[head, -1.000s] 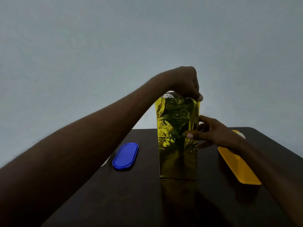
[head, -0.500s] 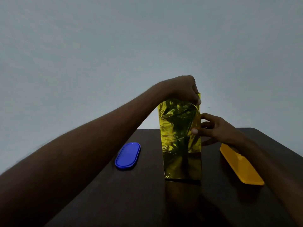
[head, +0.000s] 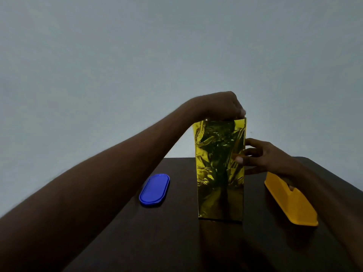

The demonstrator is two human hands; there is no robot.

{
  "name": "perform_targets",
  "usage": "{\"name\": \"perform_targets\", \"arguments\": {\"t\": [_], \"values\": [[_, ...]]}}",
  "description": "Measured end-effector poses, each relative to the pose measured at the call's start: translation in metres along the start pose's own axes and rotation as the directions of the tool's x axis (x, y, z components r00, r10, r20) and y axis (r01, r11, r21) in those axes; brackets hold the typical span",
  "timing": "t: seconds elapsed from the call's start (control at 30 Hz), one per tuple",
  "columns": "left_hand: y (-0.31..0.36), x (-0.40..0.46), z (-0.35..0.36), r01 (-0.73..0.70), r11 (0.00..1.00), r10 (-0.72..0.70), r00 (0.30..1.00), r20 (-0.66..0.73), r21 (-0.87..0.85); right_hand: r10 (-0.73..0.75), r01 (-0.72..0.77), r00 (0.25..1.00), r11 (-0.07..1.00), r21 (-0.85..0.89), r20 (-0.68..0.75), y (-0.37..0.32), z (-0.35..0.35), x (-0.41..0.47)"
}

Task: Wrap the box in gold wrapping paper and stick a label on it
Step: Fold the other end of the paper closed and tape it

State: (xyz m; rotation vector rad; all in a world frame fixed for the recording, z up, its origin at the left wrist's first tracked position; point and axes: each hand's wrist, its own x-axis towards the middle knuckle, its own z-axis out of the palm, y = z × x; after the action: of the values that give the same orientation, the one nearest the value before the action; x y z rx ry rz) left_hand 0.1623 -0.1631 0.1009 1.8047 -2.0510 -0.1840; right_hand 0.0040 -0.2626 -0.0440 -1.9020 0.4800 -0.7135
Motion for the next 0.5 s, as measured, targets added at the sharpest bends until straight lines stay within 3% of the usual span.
{"name": "perform_targets", "arguments": {"t": [0.07,0.1,0.2,0.27,0.37,0.5], "values": [[0.000,-0.007,-0.009,0.019,0.995,-0.021,0.999,-0.026,-0.100,0.003,-0.003,1.000,1.000,0.005,-0.005,0.001,0.000,0.000],[0.000,-0.011,-0.013,0.019,0.998,-0.021,0.999,-0.025,-0.067,0.005,-0.005,1.000,1.000,0.004,-0.006,0.002,0.000,0.000],[-0.006,-0.017,-0.011,-0.032,0.975,0.032,0.999,0.005,0.218,0.001,-0.001,1.000,1.000,0.001,-0.002,0.003,-0.001,0.000],[-0.011,-0.018,-0.005,-0.082,0.958,0.086,0.996,-0.002,0.275,-0.005,0.005,1.000,1.000,0.000,0.000,0.003,-0.001,0.001],[-0.012,-0.024,-0.005,-0.167,0.962,0.197,0.972,-0.125,0.218,-0.013,0.013,1.000,1.000,-0.001,-0.002,0.005,-0.001,0.001],[-0.010,-0.038,-0.025,-0.172,0.985,0.171,0.962,-0.213,0.014,-0.016,0.016,1.000,1.000,0.007,-0.012,0.008,-0.003,0.001]]}}
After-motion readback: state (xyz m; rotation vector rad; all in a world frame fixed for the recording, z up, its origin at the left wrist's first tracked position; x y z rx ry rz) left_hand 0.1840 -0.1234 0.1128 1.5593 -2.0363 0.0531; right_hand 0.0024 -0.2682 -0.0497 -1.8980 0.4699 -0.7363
